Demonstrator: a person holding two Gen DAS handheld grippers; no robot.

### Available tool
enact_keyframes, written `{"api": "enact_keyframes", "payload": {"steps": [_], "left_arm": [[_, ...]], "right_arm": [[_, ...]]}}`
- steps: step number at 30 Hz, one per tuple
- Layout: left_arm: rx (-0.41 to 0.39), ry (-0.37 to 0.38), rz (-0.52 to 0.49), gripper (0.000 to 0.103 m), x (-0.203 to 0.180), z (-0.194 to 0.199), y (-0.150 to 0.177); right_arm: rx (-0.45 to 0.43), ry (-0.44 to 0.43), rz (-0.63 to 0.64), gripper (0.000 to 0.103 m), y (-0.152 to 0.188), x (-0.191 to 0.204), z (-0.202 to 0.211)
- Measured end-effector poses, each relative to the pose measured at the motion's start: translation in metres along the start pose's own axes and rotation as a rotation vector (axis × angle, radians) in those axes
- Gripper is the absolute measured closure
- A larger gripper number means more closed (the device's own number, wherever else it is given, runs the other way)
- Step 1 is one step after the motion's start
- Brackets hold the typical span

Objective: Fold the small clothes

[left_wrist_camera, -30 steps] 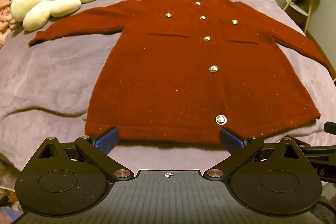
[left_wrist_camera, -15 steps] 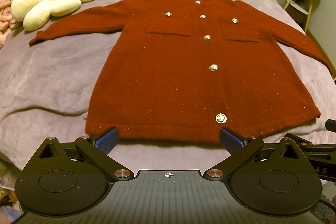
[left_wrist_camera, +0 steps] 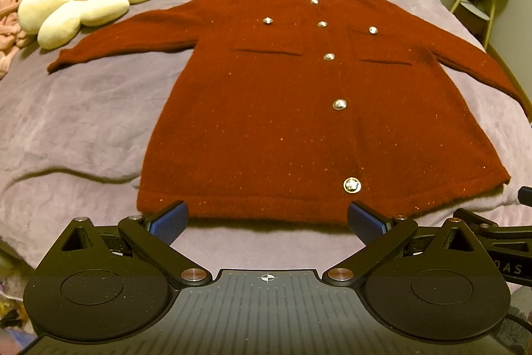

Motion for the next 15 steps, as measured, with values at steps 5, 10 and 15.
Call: {"api": "enact_keyframes", "payload": {"steps": [5, 10, 15], "left_arm": [[0.002, -0.005, -0.005, 0.0, -0.0001, -0.0003, 0.0009], [0.002, -0.005, -0.006, 0.0, -0.0007, -0.0003, 0.0008], [0.0, -0.015, -0.013, 0.0, -0.0022, -0.0009, 0.0019]], "right_arm": [[0.0, -0.001, 0.001, 0.004, 0.0001, 0.0004, 0.0001], [-0.002, -0.004, 0.001, 0.004, 0.0003, 0.0004, 0.0001], [-0.001, -0.002, -0.002, 0.004, 0.0003, 0.0005, 0.0]]}}
Point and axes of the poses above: each gripper's, at about its wrist camera, not at the fingertips, and z roughly against the way its jaws point, x to its left, y to its underside, the point moved 4 cm from there along -z, roughly the way its jaws point, and after that the axes turned 9 degrees about x, right-handed, at the moved point
